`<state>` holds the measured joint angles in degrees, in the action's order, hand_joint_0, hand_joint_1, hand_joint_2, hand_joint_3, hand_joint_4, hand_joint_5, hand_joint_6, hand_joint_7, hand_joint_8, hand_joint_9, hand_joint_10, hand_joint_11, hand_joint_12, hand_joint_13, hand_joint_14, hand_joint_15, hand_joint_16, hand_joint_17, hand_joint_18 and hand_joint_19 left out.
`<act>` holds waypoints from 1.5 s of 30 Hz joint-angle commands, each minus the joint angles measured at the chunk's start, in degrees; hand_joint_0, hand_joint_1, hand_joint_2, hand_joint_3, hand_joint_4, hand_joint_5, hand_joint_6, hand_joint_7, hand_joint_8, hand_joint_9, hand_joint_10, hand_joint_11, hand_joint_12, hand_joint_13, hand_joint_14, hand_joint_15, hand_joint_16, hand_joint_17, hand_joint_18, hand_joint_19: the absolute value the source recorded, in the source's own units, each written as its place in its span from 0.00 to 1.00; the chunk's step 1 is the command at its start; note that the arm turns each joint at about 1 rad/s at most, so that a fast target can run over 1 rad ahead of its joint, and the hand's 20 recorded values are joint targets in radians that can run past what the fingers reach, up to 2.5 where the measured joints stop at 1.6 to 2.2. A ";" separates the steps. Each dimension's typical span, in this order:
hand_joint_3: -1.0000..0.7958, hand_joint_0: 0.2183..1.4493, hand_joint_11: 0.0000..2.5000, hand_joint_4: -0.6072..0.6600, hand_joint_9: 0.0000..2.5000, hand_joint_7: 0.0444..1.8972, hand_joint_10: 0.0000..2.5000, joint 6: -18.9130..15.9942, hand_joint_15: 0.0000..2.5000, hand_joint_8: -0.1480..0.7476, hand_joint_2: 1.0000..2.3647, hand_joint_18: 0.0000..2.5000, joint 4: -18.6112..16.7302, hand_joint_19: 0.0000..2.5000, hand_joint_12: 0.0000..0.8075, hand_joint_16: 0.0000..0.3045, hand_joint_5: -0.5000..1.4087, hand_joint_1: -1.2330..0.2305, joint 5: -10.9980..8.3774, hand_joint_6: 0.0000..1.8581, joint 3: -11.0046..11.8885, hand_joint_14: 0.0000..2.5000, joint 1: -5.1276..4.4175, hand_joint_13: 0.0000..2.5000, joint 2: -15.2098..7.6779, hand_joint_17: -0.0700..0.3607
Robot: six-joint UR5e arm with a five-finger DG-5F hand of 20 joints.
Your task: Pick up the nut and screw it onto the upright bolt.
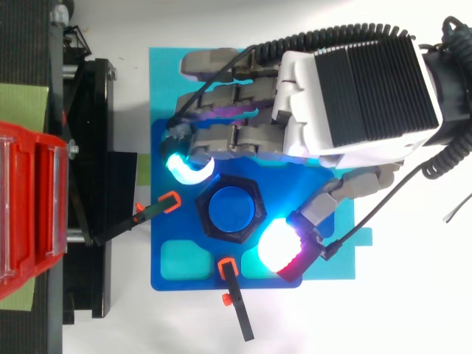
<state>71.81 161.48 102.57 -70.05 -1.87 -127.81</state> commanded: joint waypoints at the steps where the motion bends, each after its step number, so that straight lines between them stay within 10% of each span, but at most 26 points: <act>1: 0.28 0.14 0.00 0.63 0.31 0.33 0.00 0.00 0.00 0.49 0.00 0.04 -0.02 0.00 0.48 0.18 0.16 0.47 0.00 0.27 0.00 0.00 0.12 0.18 0.02 0.44; 17: 0.28 0.15 0.00 0.60 0.21 0.30 0.00 0.79 0.00 0.47 0.00 0.00 0.59 0.00 0.47 0.17 0.15 0.46 1.84 0.27 0.18 0.00 1.26 0.11 0.11 0.43; 26: 0.28 0.15 0.00 0.60 0.19 0.30 0.00 2.28 0.00 0.46 0.00 0.00 7.80 0.00 0.47 0.17 0.15 0.45 3.51 0.27 7.03 0.00 1.79 0.10 1.08 0.43; 39: 0.28 0.17 0.00 0.60 0.16 0.31 0.00 3.52 0.00 0.45 0.00 0.00 15.18 0.00 0.46 0.16 0.15 0.45 -2.20 0.27 7.03 0.00 1.43 0.04 6.17 0.41; 42: 0.28 0.18 0.00 0.60 0.15 0.32 0.00 2.11 0.00 0.45 0.00 0.00 17.64 0.00 0.46 0.16 0.14 0.47 -5.63 0.27 6.85 0.00 1.17 0.02 7.75 0.41; 43: 0.28 0.18 0.00 0.60 0.15 0.32 0.00 -0.70 0.00 0.44 0.00 0.00 21.25 0.00 0.45 0.16 0.14 0.47 -10.81 0.27 5.54 0.00 0.64 0.02 10.48 0.41; 45: 0.28 0.19 0.00 0.60 0.15 0.32 0.00 -1.05 0.00 0.44 0.00 0.00 21.25 0.00 0.46 0.16 0.14 0.48 -11.95 0.27 3.34 0.00 0.29 0.02 12.33 0.41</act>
<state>72.96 179.97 96.28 -64.03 -0.96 -119.20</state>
